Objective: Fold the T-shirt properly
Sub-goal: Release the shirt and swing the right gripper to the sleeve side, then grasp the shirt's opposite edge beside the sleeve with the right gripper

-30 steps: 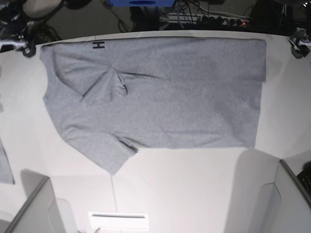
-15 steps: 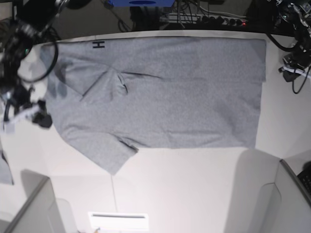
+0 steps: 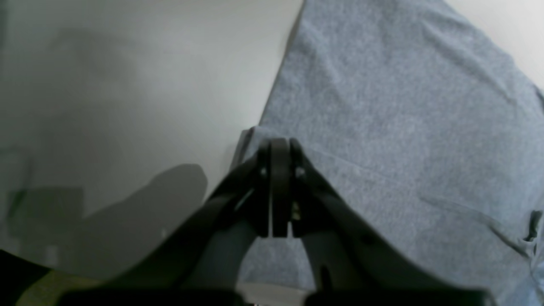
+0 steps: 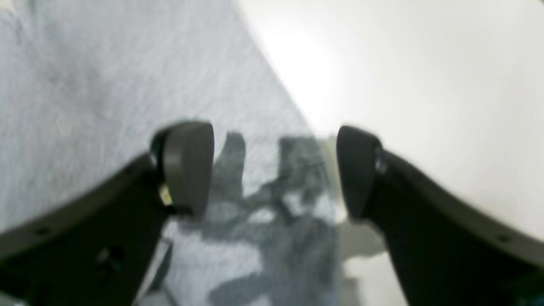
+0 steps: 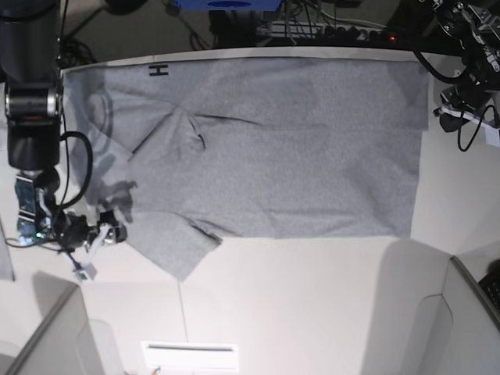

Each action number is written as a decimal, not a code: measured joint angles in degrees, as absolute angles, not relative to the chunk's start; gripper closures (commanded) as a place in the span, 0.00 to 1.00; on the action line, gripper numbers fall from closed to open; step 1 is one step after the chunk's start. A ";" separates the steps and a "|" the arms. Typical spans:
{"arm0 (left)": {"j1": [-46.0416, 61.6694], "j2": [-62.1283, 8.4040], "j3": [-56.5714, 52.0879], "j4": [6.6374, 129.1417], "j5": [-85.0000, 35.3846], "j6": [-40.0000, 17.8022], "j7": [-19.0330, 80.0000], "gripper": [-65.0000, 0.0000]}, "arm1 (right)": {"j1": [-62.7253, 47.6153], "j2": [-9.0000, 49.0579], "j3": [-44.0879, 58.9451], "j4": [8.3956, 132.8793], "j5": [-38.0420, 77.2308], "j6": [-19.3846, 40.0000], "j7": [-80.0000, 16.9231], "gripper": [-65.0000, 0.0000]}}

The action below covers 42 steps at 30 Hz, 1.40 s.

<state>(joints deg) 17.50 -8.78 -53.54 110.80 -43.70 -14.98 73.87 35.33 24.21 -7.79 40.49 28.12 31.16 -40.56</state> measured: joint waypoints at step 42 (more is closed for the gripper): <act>17.76 -8.67 -53.52 110.80 -43.57 -14.96 73.95 1.00 | 40.56 23.92 -13.52 25.06 27.16 30.92 -24.64 0.34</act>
<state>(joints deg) 17.76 -8.67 -53.52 110.80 -43.57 -14.96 73.95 40.56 23.92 -13.52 25.06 27.16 30.92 -24.64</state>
